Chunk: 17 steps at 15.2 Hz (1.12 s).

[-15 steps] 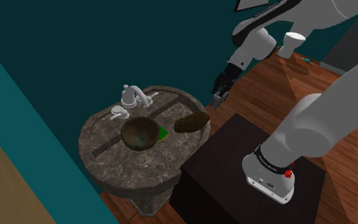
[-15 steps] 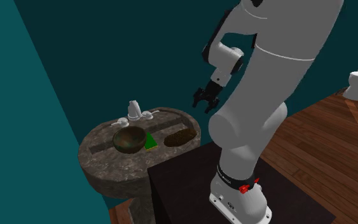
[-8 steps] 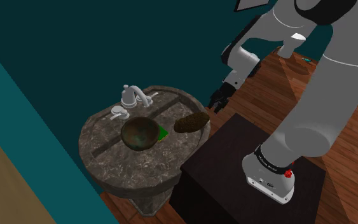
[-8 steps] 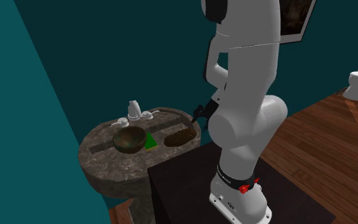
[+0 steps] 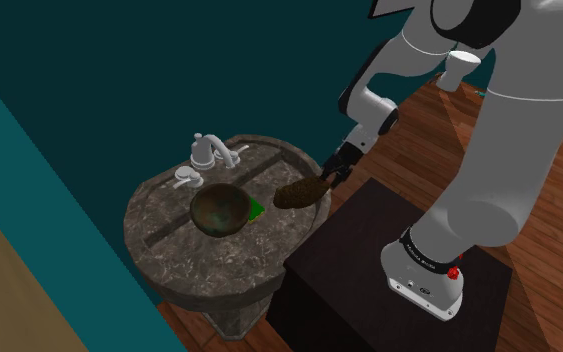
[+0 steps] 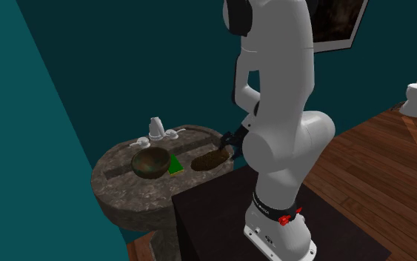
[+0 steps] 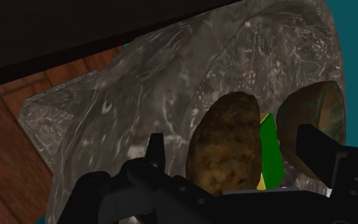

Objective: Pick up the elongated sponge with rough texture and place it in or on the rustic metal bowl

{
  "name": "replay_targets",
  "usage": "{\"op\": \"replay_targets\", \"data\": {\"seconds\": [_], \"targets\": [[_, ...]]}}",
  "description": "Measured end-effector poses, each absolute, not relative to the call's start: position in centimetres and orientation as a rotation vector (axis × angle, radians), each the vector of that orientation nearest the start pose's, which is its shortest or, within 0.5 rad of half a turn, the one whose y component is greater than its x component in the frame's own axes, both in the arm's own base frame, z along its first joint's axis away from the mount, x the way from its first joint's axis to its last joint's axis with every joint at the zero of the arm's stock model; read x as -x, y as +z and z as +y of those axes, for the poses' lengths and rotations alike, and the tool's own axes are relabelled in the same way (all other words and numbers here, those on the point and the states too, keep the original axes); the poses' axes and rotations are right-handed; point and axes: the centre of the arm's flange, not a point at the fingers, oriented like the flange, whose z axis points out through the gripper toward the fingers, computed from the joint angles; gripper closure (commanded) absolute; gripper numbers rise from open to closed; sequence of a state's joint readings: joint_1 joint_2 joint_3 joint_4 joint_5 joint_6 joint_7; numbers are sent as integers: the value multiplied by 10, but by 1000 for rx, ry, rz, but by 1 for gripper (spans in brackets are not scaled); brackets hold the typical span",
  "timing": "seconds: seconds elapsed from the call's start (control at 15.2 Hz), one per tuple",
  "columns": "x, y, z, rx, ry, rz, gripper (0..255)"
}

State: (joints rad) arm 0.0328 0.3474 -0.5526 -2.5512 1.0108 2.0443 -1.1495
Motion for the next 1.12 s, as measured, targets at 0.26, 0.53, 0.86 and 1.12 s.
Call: {"op": "replay_targets", "data": {"seconds": [0.26, 0.53, 0.86, 1.12], "targets": [[-331, 127, -161, 2328, 94, 287, 0], [-331, 126, -161, 2328, 94, 287, 255], [-331, 126, -161, 2328, 94, 287, 255], [-331, 126, -161, 2328, 94, 287, 255]]}}
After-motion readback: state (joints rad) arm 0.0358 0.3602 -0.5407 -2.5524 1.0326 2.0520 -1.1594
